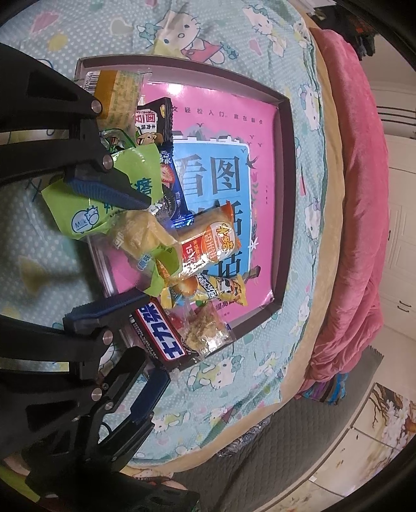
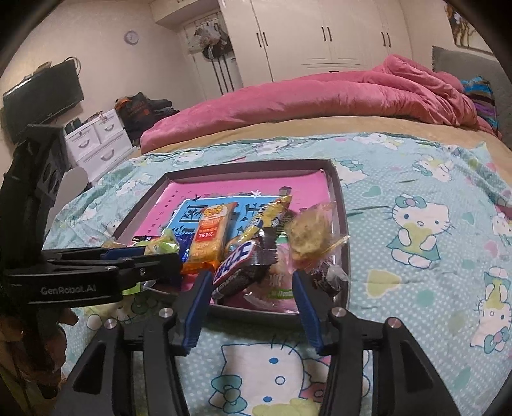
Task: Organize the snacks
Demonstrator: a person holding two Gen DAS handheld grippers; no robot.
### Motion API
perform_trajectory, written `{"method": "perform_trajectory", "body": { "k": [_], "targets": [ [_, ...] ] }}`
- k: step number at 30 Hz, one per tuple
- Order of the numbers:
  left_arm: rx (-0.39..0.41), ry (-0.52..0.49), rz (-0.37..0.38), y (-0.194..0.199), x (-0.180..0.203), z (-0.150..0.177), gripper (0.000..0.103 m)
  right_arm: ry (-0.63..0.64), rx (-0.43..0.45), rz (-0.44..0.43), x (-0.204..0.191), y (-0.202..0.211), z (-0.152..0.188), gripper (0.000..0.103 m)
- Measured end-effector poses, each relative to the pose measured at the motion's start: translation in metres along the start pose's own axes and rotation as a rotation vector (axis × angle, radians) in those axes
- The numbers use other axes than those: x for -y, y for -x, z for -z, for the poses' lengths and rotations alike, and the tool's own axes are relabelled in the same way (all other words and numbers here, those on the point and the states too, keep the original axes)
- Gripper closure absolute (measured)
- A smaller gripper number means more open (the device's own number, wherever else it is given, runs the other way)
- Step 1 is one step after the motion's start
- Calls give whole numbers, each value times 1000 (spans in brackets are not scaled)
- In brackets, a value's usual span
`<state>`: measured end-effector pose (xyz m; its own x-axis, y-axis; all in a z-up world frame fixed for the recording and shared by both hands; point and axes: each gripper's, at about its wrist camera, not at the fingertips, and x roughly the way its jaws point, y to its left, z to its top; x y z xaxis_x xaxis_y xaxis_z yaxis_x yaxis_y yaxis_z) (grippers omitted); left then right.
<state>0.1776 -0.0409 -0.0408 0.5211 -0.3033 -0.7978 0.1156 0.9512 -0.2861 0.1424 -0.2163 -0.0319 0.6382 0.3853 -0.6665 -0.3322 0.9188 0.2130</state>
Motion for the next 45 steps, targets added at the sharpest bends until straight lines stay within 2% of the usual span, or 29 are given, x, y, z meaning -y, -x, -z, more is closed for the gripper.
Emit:
{"method": "perform_trajectory", "body": {
  "k": [5, 9, 11, 13, 16, 18, 23, 27, 30, 34, 37, 45],
  "targets": [
    [1, -4, -7, 2, 2, 1, 47, -17, 3, 20, 6, 1, 0, 51],
    [10, -10, -8, 6, 3, 0, 46, -23, -1, 38, 8, 0, 1, 46],
    [21, -9, 0, 9, 3, -1, 43, -23, 4, 44, 9, 0, 1, 46],
    [31, -11, 1, 14, 4, -2, 33, -24, 7, 49, 9, 1, 1, 46],
    [48, -14, 13, 20, 7, -1, 33, -22, 12, 55, 9, 2, 1, 45],
    [55, -21, 7, 24, 9, -1, 33, -18, 18, 65, 8, 4, 1, 40],
    [90, -40, -9, 40, 15, 0, 26, 8, 60, 84, 2, 15, -1, 37],
    [122, -46, -24, 54, 17, 0, 24, 33, 105, 100, -5, 27, -2, 28],
    [144, -34, -37, 64, 15, 1, 23, 53, 138, 110, -10, 37, -4, 26],
    [149, 1, -47, 74, 11, 12, 23, 63, 158, 122, -17, 48, -5, 20],
    [132, 26, -53, 79, 6, 26, 23, 67, 138, 110, -22, 54, -4, 17],
    [101, -5, -120, 91, 9, 63, 23, 50, 70, 85, -37, 68, 16, 13]
  ]
}}
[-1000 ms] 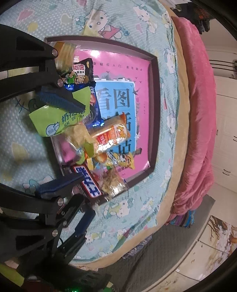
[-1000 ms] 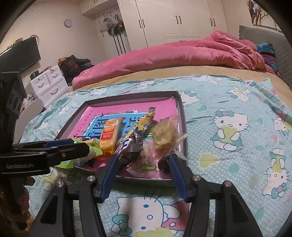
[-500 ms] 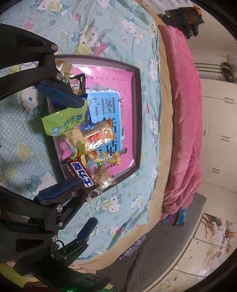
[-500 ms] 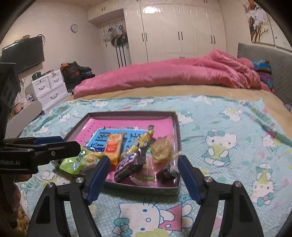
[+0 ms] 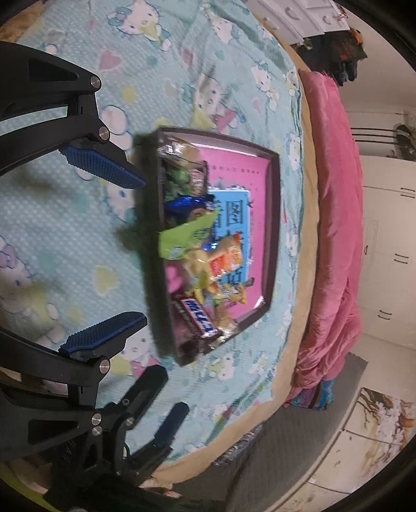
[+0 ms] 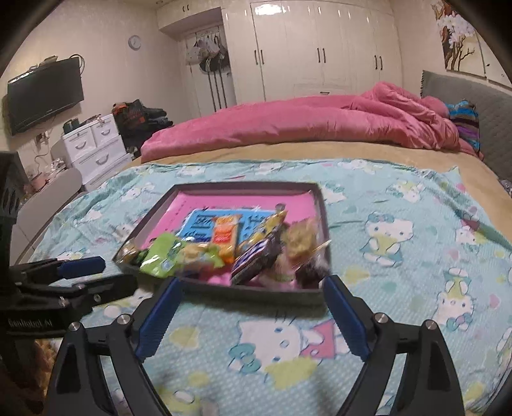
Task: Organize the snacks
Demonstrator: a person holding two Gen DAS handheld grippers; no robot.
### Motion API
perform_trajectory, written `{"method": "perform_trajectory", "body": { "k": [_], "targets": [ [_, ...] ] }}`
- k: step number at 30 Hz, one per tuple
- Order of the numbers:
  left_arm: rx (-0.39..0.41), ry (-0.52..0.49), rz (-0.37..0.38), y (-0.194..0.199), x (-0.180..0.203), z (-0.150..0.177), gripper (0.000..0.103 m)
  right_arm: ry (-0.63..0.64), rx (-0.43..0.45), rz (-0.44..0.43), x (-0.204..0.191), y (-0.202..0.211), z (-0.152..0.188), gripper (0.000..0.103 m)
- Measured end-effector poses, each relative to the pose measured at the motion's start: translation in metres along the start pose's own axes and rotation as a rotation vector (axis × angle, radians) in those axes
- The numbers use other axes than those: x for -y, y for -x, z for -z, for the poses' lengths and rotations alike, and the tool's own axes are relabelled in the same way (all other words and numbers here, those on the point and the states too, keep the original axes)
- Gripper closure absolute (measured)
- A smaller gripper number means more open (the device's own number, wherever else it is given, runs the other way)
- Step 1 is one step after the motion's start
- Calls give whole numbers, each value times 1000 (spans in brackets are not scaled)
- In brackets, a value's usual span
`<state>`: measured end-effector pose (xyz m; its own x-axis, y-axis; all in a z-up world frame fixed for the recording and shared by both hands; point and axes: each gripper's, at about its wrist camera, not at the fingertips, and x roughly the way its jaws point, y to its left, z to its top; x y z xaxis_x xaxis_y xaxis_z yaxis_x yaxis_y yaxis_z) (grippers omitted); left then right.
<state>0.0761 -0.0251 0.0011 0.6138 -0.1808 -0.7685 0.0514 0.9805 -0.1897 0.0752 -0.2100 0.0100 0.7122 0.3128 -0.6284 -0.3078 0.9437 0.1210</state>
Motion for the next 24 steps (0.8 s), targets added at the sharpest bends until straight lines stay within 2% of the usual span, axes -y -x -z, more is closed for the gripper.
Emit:
{"method": "perform_trajectory", "body": {
  "k": [10, 24],
  "targets": [
    [-14, 11, -30, 5, -4, 17, 23, -14, -30, 34, -12, 11, 14, 8],
    [-16, 22, -29, 3, -6, 17, 23, -26, -85, 47, -4, -4, 22, 6]
  ]
}}
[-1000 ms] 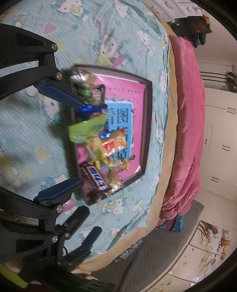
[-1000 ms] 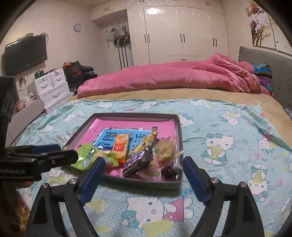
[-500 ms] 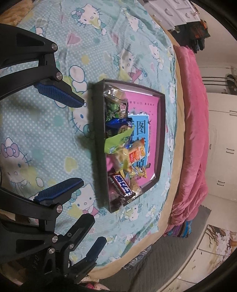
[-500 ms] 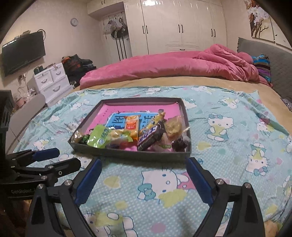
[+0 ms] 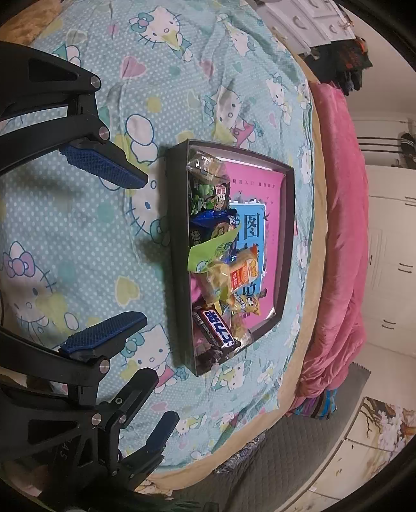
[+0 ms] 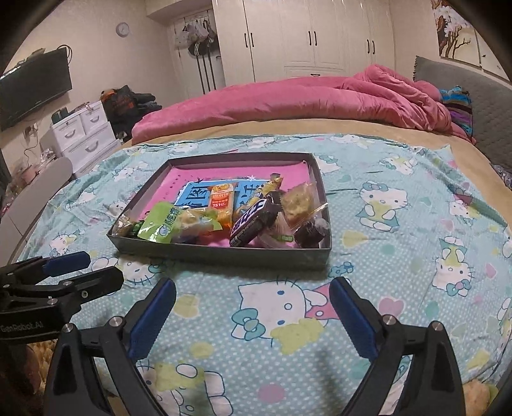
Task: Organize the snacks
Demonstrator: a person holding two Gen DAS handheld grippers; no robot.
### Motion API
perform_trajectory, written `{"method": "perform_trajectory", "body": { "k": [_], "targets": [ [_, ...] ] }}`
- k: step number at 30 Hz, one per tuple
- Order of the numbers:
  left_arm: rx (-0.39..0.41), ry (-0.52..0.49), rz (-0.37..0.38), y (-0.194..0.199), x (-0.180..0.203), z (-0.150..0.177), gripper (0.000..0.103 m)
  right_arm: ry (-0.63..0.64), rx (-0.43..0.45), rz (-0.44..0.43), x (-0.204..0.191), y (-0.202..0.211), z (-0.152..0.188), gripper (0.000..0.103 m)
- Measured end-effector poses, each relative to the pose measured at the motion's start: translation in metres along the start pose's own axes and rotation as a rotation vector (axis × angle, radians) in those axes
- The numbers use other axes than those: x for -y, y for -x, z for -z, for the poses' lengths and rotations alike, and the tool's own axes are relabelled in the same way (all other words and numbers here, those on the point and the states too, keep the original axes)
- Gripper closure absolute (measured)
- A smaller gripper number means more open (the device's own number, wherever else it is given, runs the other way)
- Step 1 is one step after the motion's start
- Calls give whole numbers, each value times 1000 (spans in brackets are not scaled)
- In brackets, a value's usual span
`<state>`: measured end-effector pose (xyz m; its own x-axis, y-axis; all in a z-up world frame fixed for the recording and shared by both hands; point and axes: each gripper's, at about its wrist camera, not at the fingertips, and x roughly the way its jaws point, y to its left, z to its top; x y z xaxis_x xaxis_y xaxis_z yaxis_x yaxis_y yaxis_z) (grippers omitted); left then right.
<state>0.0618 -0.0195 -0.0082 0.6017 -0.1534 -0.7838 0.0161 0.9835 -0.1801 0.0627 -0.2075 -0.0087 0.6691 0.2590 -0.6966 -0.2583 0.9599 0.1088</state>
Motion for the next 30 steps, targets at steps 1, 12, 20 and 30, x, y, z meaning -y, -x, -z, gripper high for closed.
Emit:
{"method": "perform_trajectory", "body": {
  "k": [1, 12, 20, 30],
  "targets": [
    [2, 1, -1, 0, 0, 0, 23, 1, 0, 2, 0, 0, 0, 6],
    [1, 7, -17, -1, -3, 0, 23, -1, 1, 5, 0, -1, 1, 6],
    [-2, 9, -27, 0, -4, 0, 23, -2, -7, -1, 1, -2, 1, 6],
    [-4, 10, -28, 0, -4, 1, 23, -7, -7, 0, 2, -2, 1, 6]
  ]
}}
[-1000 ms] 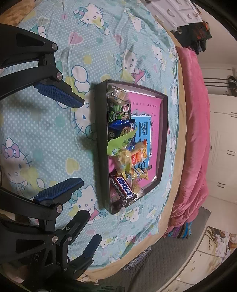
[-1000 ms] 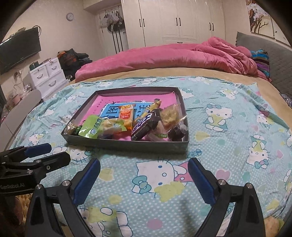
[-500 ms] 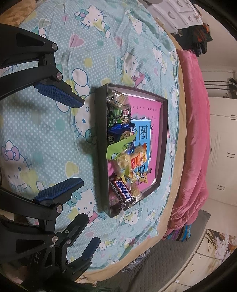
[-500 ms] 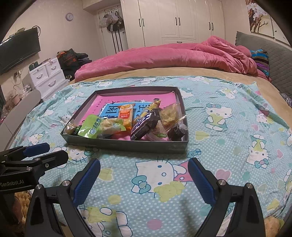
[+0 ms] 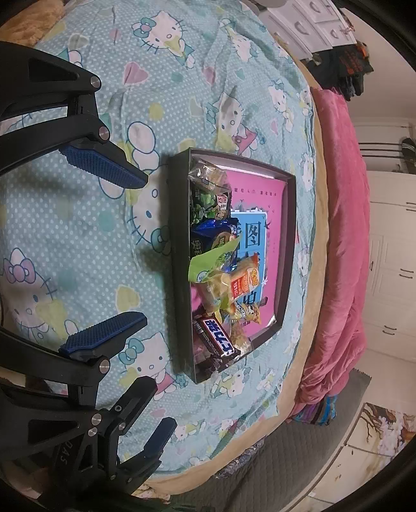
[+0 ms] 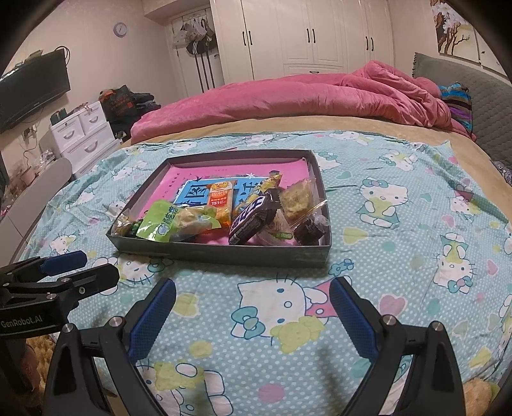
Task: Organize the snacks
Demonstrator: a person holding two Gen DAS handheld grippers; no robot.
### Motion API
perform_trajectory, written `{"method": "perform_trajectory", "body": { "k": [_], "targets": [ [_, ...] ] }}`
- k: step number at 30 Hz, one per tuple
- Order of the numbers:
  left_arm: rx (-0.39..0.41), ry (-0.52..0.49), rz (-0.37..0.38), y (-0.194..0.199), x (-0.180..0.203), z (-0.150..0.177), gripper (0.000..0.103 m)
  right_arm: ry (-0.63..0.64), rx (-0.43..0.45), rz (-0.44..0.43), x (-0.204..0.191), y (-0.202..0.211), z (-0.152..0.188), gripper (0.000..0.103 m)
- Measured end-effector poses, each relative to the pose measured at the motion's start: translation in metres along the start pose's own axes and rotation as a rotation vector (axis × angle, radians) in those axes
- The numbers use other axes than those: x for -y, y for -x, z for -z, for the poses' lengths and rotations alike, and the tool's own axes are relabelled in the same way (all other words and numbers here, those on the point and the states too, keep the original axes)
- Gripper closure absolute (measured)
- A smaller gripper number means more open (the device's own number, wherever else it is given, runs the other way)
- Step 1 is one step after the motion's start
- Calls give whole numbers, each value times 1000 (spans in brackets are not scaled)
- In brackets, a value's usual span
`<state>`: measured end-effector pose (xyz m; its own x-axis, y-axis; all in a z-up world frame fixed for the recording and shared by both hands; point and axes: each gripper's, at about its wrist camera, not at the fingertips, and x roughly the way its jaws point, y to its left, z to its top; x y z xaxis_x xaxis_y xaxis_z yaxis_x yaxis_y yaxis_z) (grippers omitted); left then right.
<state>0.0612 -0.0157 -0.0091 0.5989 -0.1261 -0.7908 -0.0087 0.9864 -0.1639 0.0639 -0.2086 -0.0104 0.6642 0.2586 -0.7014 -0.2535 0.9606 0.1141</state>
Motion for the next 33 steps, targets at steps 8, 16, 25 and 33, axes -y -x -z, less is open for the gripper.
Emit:
{"method": "perform_trajectory", "body": {
  "k": [8, 16, 25, 33],
  "targets": [
    [-4, -1, -6, 0, 1, 0, 23, 3, -2, 0, -1, 0, 0, 6],
    [-9, 2, -14, -2, 1, 0, 23, -3, 0, 1, -1, 1, 0, 6],
    [-20, -4, -26, -3, 1, 0, 23, -4, -1, 1, 0, 1, -1, 6],
    [-27, -11, -43, -4, 2, 0, 23, -9, -9, 6, 4, -1, -1, 6]
  ]
}}
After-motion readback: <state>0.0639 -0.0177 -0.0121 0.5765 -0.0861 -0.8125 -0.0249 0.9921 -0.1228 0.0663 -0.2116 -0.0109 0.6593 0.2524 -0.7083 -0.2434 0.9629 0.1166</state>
